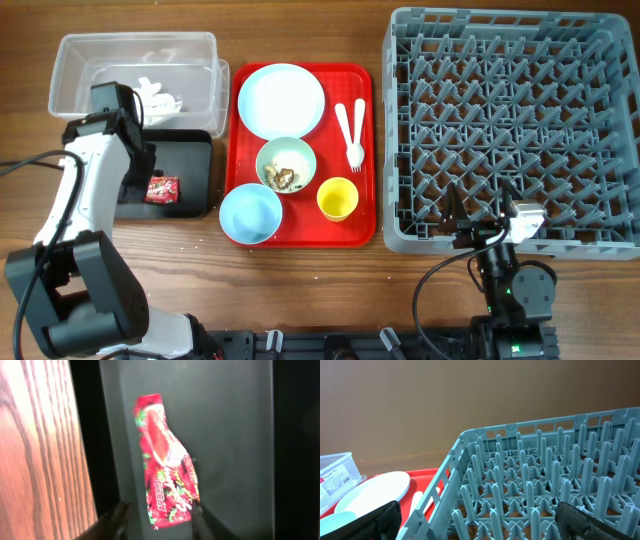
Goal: Sort waste into correct bins and load items into the dishwasher rack
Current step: 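Move the red wrapper left and drop it onto the black tray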
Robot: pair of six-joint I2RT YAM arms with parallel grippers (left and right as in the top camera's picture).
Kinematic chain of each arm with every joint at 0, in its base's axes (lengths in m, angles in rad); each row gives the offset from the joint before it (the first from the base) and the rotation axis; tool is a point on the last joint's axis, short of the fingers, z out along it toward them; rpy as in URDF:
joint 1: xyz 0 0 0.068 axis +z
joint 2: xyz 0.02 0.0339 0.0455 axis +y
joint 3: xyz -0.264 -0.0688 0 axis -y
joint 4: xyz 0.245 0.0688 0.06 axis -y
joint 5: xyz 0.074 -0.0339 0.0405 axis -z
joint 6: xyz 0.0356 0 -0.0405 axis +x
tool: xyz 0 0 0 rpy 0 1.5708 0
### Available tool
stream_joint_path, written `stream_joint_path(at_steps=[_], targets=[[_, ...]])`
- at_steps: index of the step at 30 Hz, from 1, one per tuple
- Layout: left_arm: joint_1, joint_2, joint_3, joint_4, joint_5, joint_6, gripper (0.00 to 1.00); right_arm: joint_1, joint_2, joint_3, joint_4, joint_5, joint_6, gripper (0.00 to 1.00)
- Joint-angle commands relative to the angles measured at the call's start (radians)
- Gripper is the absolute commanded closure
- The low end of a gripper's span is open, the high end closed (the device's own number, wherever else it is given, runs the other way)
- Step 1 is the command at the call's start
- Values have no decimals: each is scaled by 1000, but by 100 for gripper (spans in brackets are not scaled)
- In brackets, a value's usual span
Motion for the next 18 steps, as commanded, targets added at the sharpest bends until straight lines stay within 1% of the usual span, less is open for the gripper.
stream_joint_path(at_steps=[1,3,7,9,13,18], targets=[[5,-4,-9,11,-6,-9,47,-2,-5,-1,3,-13,8,0],[5,-4,-8,12,-6,-8,46,-2,-5,-1,2,-13,9,0],[4,-10,-4,18,-5,70,48,-2,-5,-1,2,-13,9,0],[5,-11,-4,19,-5,68,48,-2,-5,-1,2,-13,9,0],[6,6,-9,55,53,68,45,-2,-5,-1,2,-13,8,0],[6,48,-60,154,82,65,42,-2,-5,-1,2,-13,9,0]])
